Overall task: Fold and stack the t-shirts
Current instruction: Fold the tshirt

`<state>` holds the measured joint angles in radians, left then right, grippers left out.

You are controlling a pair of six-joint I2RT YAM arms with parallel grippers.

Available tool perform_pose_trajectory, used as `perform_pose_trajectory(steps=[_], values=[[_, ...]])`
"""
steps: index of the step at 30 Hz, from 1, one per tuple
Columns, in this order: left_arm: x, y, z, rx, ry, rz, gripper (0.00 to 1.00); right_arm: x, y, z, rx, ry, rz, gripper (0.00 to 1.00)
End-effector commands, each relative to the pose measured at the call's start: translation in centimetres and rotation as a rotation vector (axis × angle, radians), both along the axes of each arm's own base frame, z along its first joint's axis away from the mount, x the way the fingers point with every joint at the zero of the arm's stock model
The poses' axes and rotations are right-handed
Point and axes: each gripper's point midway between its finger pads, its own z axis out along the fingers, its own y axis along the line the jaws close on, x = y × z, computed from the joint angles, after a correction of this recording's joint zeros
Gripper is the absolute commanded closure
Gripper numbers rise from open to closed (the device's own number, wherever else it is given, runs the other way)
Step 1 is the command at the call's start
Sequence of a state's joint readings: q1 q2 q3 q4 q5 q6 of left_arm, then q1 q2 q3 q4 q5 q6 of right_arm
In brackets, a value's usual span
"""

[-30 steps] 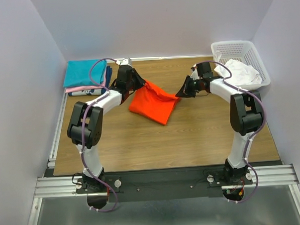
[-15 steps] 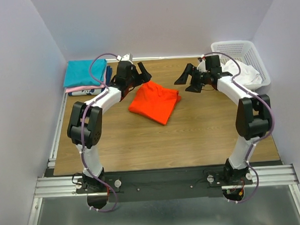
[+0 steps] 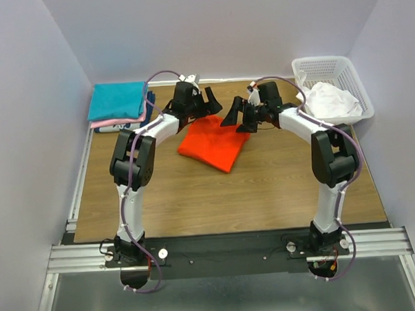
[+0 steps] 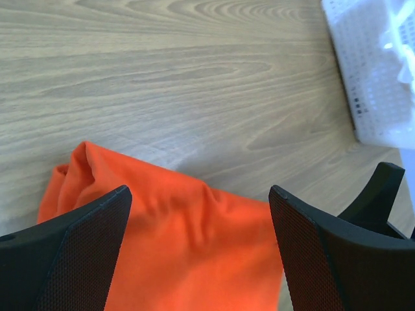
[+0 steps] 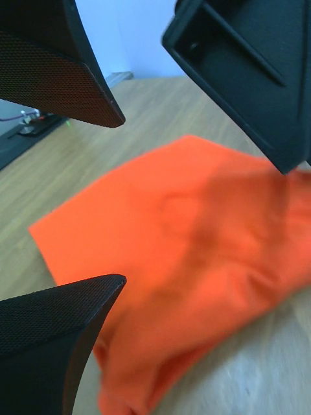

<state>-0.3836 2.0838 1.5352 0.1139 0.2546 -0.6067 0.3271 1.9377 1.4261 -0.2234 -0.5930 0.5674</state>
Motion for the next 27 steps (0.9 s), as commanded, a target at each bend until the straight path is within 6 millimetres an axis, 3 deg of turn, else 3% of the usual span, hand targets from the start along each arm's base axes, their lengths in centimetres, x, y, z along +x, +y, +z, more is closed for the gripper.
perform_pose_trajectory(steps=[1,4,9,13,17,20,23,26,27], values=[[-0.1,-0.6,-3.7,0.04,0.071,-0.047,0.06,2.4,-0.2,-1.8,-0.019,-0.009,-0.024,0.0],[0.5,-0.3,-6.0,0.067,0.113,-0.029,0.06,3.3,-0.9,-3.4,-0.037,0.012,-0.049,0.0],[0.7,0.6,-7.5,0.102,0.143,0.016,0.06,4.7,-3.1,-6.0,-0.055,0.058,-0.102,0.0],[0.1,1.8,-7.9,0.129,0.155,0.063,0.06,4.9,-3.7,-8.2,-0.051,0.098,-0.094,0.0],[-1.9,2.9,-9.7,0.14,0.216,0.093,0.06,4.2,-3.2,-9.9,-0.03,0.143,-0.058,0.0],[-3.6,3.9,-10.3,0.143,0.243,0.121,0.06,3.7,-3.0,-10.3,-0.013,0.157,-0.036,0.0],[-4.6,4.6,-9.1,0.139,0.222,0.142,0.06,3.6,-3.0,-10.0,-0.016,0.143,-0.027,0.0],[-5.1,5.1,-6.2,0.12,0.178,0.158,0.06,3.9,-2.8,-7.4,0.0,0.082,-0.006,0.0],[-5.0,5.5,-5.3,0.131,0.152,0.176,0.06,4.0,-2.7,-5.4,0.011,0.04,0.003,0.0]])
